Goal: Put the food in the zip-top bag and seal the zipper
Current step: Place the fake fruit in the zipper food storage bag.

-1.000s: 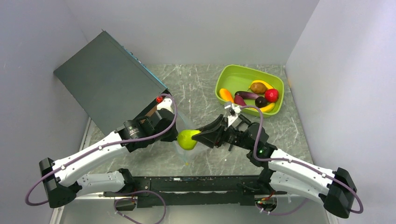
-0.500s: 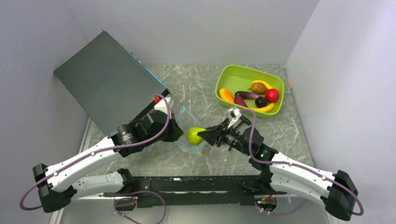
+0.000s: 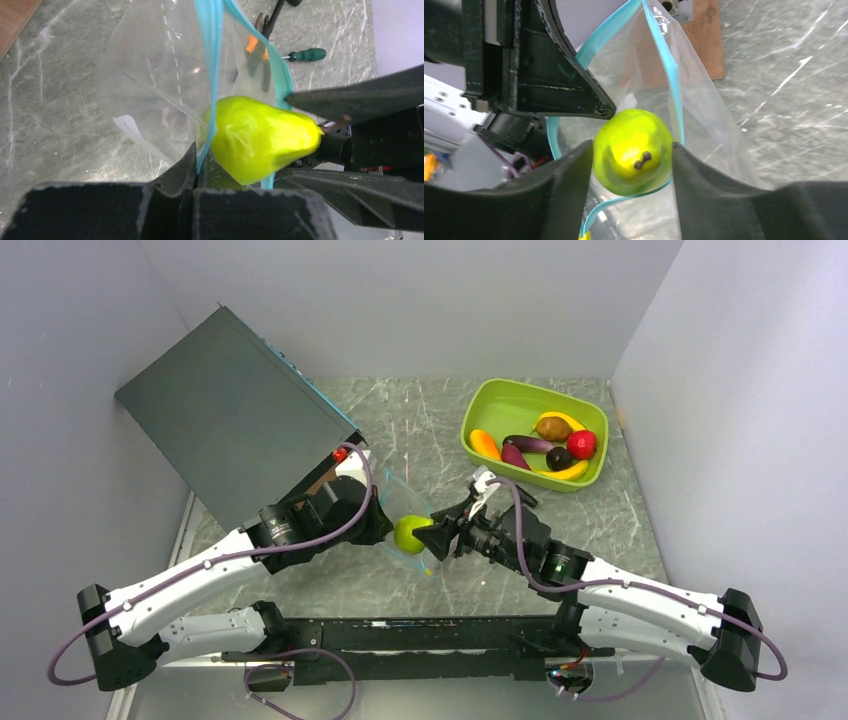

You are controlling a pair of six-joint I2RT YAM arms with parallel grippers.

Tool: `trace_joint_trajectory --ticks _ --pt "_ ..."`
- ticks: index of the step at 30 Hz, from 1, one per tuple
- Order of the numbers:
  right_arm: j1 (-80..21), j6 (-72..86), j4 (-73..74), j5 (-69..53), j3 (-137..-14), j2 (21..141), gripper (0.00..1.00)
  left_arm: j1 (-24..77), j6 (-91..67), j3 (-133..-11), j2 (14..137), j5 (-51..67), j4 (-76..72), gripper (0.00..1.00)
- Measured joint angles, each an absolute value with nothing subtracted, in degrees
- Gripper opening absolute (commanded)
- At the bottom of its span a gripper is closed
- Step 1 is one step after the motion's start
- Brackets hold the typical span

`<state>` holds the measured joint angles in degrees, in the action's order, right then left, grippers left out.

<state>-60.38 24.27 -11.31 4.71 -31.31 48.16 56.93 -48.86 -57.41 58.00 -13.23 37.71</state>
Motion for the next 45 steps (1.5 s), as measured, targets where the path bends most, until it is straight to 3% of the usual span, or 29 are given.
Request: trace_joint_trajectory --ticks 2,4,20,30,38,45 --pt "-60.6 22.7 -9.6 5.7 -32.4 48.6 0.8 56.9 -48.9 -57.6 58.0 -13.5 38.2 0.0" --pt "-60.7 21.5 -8.2 6.2 -32.9 48.7 0.81 56.9 -48.8 -57.8 58.0 -13.8 38.9 0.0" --pt "-60.7 19.0 -2.7 6.5 -38.5 51.4 0.79 56.9 -48.9 -59.3 58.3 -14.9 41.0 0.0" --pt "-62.5 19.5 4.8 12.9 -43.5 61.0 0.8 56.9 -48.9 -59.3 58.3 -14.4 40.5 0.0" --pt "-65.3 19.5 11.4 17.5 -48.5 65.7 0.72 56.9 -48.9 -59.6 58.3 -14.9 41.1 0.0" --pt "-65.3 20.1 14.2 16.5 -53.5 65.8 0.82 56.9 -48.9 -60.3 58.3 -15.5 42.0 0.0"
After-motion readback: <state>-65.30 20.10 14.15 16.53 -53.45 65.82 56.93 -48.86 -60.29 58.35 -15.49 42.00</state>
